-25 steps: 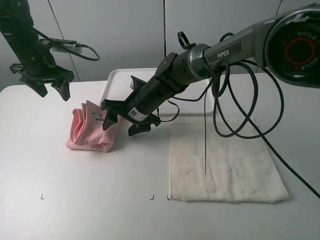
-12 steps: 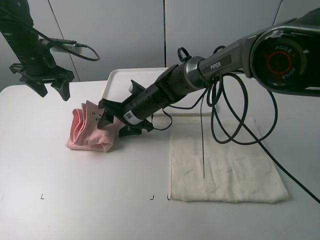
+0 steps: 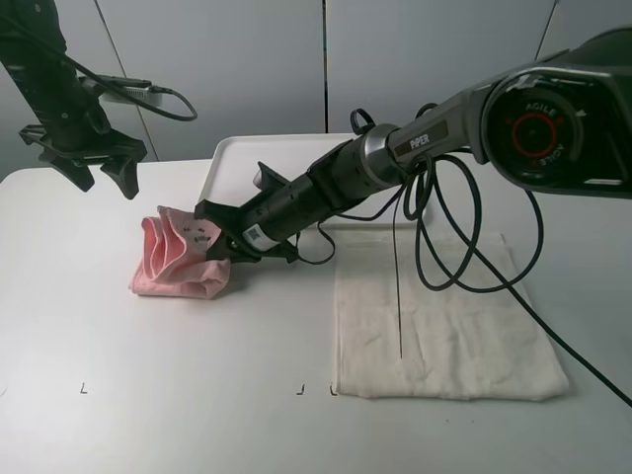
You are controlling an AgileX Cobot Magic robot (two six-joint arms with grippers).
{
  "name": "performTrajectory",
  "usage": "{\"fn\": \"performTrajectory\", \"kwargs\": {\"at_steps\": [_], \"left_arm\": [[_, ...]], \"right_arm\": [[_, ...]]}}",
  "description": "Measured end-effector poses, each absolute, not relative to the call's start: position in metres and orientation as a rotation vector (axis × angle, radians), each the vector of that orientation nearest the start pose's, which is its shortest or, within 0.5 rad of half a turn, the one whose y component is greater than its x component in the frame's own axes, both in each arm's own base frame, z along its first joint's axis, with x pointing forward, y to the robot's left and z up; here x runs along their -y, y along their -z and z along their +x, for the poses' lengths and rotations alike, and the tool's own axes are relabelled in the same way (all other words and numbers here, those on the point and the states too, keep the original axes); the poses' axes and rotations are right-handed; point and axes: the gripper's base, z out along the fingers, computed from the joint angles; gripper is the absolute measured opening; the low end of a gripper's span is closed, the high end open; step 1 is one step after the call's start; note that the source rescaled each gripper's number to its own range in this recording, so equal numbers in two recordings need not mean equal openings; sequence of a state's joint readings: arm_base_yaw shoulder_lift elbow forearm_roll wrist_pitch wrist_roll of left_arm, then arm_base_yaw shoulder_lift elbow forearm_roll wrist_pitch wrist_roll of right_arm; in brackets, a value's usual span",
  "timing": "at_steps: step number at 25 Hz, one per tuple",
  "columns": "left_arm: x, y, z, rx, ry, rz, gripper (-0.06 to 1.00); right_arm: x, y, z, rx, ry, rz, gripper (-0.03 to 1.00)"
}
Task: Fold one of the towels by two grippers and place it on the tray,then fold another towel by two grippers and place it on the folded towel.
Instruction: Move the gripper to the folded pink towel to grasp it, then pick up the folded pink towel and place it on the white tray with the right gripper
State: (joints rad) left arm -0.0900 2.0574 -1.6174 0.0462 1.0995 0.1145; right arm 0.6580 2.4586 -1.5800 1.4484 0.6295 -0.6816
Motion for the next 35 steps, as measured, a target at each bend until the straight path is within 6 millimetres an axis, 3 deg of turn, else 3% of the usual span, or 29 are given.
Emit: {"fn": "performTrajectory", "kwargs": {"at_steps": [3,6,9,12,20,26,35], "left_arm": [[0.034,-0.198,0.418,-3.004,-0.066,0.336,0.85],[0.034,-0.198,0.418,-3.003,-0.067,0.349,0.85],[0.034,-0.198,0.418,-3.002,-0.068,0.359,0.85],[0.034,-0.198,0.418,-3.002,-0.068,0.359,0.85],[0.034,-0.198,0.418,-3.004,-0.068,0.36,0.85],[0.034,-0.198,0.418,-3.003,-0.068,0.362,0.85],[0.034,-0.198,0.418,-3.009,-0.068,0.363,0.85]], "right_arm": [[-0.339,-0.059,0.35,-2.667,-1.336,-0.254,0.04],[-0.34,-0.082,0.353,-2.602,-1.328,-0.293,0.04],[-0.337,-0.109,0.359,-2.531,-1.243,-0.328,0.04],[-0.325,-0.123,0.371,-2.491,-1.141,-0.301,0.04],[-0.279,-0.121,0.41,-2.451,-0.957,-0.138,0.04],[-0.232,-0.12,0.44,-2.413,-0.81,-0.046,0.04],[-0.219,-0.112,0.447,-2.402,-0.673,-0.066,0.04]]}}
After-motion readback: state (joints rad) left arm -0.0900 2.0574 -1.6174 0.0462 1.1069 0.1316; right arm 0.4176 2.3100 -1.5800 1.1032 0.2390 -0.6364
